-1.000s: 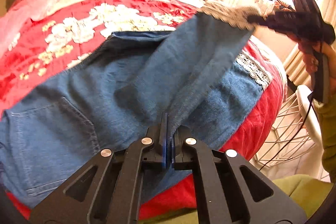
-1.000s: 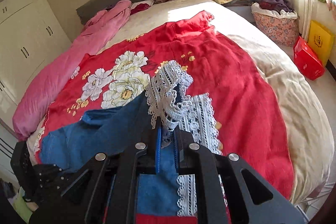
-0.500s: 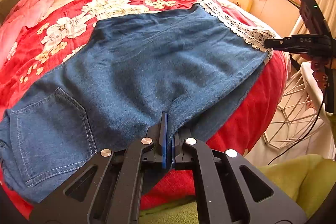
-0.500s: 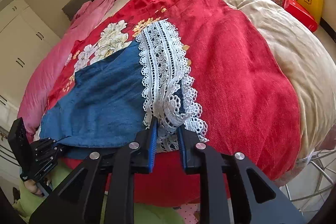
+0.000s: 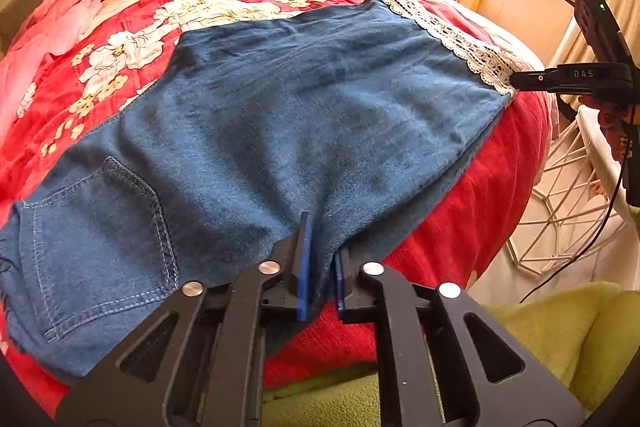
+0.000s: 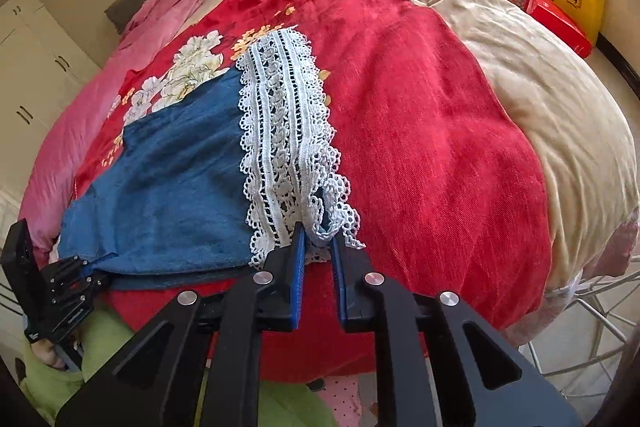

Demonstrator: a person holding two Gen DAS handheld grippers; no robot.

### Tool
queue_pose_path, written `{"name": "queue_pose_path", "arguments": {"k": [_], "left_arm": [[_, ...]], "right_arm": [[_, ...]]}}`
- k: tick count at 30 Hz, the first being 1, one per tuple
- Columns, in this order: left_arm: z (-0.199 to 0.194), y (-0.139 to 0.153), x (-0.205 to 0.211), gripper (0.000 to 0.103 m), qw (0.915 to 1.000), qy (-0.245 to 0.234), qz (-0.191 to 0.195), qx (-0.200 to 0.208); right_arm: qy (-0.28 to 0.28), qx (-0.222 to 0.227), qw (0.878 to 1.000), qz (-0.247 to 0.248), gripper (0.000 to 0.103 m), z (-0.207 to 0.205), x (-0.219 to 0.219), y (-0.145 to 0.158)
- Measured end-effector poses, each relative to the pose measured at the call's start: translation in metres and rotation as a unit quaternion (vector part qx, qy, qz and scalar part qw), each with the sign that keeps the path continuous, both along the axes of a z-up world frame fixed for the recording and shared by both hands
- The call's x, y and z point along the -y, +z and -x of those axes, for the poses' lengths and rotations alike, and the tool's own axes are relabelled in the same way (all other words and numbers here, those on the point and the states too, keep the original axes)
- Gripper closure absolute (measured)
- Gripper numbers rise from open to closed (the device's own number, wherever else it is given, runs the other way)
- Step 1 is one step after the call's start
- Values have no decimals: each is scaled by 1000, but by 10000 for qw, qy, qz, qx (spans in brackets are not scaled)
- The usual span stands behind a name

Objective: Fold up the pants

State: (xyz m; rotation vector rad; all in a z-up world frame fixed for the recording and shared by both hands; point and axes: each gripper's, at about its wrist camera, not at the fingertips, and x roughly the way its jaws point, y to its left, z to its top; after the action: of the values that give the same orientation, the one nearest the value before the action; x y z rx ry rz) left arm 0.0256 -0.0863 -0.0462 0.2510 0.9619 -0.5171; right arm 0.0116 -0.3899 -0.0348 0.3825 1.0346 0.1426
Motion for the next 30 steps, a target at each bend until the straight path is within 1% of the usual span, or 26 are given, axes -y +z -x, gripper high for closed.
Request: {"name": "queue_pose_path", "arguments": {"k": [1,2,3,4,5,7,9,10,11,13,15,16,18,19,20,22,23,24,25,26,28,29,30], "left_arm": [[1,1,-1,81,10000,6,44,-23],[4,3,-3,64,10000,20,80,-48],[8,7,-6,59,9999,38,137,-24],[12,11,-8,50,9998,53,195,37],[16,16,-11,44,9996,83,247,117],[22,27,-22,36,9988,231,314,289],[25,41,-40,32,9967,494,471,446],[25,47,-50,27,9952,646,528,511],[24,54,-66,24,9921,922,577,619],[21,63,-90,19,9866,1336,583,740],[18,67,-120,12,9762,1942,487,832],[18,66,-133,10,9703,2226,452,834],[16,61,-159,10,9586,2706,546,699],[16,58,-169,10,9539,2872,596,638],[14,54,-177,10,9481,3072,580,589],[8,46,-186,10,9432,3237,556,499],[5,42,-187,10,9429,3250,575,445],[2,37,-186,10,9455,3166,656,378],[0,32,-187,26,9475,3093,744,317],[-2,27,-184,50,9479,3089,735,244],[-4,20,-181,58,9511,3021,616,208],[-2,21,-182,62,9516,3009,577,238],[-1,26,-184,62,9513,3005,621,285]], "right_arm": [[-47,-4,10000,75,84,1,2,4],[-128,38,9998,176,74,3,4,10],[-190,114,9995,231,67,4,6,16],[-269,269,9989,281,66,7,9,25],[-318,392,9982,309,66,8,11,32],[-295,647,9968,369,66,10,10,45],[-67,830,9956,425,66,8,0,51],[81,872,9950,482,66,5,-8,51],[216,879,9945,524,66,2,-15,50],[449,877,9933,603,66,-3,-29,45],[629,825,9923,671,66,-8,-41,37],[672,796,9922,687,66,-10,-45,34],[765,718,9921,686,66,-13,-51,27],[802,670,9921,694,66,-15,-53,23],[834,620,9920,710,66,-16,-55,20],[876,557,9918,745,66,-17,-56,15],[893,519,9919,743,66,-18,-55,12],[910,467,9920,738,66,-18,-55,9],[896,401,9924,748,66,-18,-54,5],[883,363,9927,731,66,-18,-53,3],[863,291,9937,650,66,-19,-51,-2],[854,284,9939,633,67,-19,-50,-3],[858,286,9939,624,67,-18,-50,-3]]}}
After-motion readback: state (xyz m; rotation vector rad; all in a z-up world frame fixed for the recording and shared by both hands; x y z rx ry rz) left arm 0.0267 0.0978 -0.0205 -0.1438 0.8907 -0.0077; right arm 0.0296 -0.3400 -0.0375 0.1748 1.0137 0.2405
